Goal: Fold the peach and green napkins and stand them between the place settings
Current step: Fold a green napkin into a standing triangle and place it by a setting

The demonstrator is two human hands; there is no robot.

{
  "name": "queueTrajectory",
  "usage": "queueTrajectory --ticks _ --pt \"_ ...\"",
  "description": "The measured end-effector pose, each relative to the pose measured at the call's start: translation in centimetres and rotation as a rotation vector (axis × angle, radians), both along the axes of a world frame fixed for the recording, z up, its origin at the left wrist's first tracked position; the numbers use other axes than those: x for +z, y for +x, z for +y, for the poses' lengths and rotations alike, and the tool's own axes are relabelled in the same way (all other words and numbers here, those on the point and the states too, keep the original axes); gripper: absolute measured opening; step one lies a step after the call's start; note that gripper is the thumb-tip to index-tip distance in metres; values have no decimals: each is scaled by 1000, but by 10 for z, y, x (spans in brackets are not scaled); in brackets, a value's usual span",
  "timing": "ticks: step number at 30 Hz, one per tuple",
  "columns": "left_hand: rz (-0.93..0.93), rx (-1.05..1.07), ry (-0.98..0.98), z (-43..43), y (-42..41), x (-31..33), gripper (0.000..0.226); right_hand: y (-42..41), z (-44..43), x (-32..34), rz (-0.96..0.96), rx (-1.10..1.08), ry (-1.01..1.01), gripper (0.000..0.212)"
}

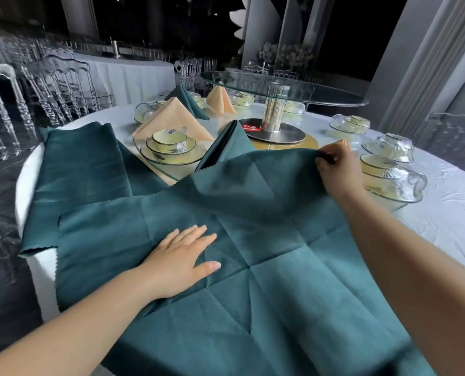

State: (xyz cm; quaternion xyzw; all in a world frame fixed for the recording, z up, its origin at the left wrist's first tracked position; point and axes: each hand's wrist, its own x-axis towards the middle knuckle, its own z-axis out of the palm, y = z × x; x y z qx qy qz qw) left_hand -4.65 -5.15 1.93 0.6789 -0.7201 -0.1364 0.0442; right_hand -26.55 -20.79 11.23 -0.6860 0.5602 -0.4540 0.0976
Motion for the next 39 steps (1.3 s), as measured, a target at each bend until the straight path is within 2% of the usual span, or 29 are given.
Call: queueTrajectory --ticks 4,8,13,16,21,24,26,30,32,35,38,39 --pt "-10 -3 0 -4 -5 0 59 4 -27 12 0 -24 12 38" --pt "-29 -1 -6 -4 -6 -1 59 -6 -33 3 155 -67 115 50" --pt "-111 25 -98 3 -17 6 54 -38 -7 -5 126 -75 137 48" --pt "-82 -65 -177 18 -40 13 52 -77 30 -13 133 -100 167 42" --pt "74 -258 -96 58 -90 14 87 -157 111 -38 83 -201 263 20" --pt "43 -304 -50 67 -106 2 131 -189 157 -60 146 -215 349 6" --pt "15 -303 -58 68 -108 -7 139 -200 178 -75 219 -210 331 9" --pt "-1 -284 -98 69 -108 -7 137 -198 207 -98 283 -41 89 14" --pt "8 -278 -91 70 -108 -7 131 -197 218 -107 268 93 63 21" --pt "25 -279 -118 69 -109 -7 112 -205 222 -112 236 137 52 33" --pt "4 -268 -133 70 -112 -7 68 -207 220 -112 400 105 -36 15" --pt "9 -258 -134 70 -112 -5 63 -207 216 -112 456 85 -50 23"
